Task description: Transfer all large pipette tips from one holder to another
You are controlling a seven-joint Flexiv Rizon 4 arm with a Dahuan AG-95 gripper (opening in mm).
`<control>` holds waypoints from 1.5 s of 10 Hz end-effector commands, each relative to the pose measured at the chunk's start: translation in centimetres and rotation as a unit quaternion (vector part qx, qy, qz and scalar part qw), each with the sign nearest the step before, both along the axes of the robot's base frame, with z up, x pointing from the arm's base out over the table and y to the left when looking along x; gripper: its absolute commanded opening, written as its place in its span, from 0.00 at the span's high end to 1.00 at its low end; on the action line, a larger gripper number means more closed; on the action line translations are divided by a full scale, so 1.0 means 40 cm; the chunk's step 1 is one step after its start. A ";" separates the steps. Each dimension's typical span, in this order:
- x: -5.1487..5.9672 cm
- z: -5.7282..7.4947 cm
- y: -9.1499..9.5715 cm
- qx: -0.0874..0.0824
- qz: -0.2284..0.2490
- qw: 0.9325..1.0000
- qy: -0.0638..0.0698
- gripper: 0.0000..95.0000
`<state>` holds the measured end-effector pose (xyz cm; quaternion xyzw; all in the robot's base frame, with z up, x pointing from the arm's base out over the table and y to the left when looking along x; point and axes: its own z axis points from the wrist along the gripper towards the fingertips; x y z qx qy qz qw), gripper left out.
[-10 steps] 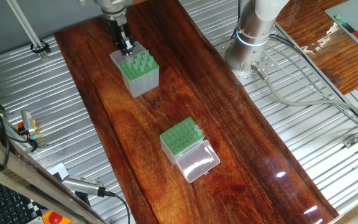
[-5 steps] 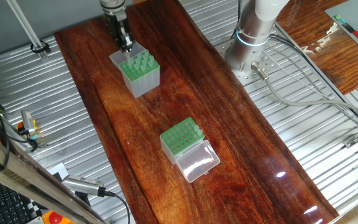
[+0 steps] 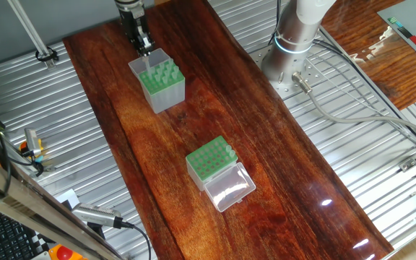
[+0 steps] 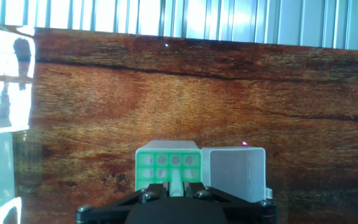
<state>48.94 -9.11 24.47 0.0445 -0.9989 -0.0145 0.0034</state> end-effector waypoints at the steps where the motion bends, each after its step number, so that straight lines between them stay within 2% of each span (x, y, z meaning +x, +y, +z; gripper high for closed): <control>1: 0.000 0.012 0.007 0.000 0.000 1.000 0.001 1.00; 8: 0.002 0.060 0.017 -0.001 0.007 1.000 0.003 1.00; 12: 0.001 0.105 0.009 -0.002 0.015 1.000 0.006 1.00; 15: 0.002 0.126 0.023 -0.003 0.018 1.000 0.007 1.00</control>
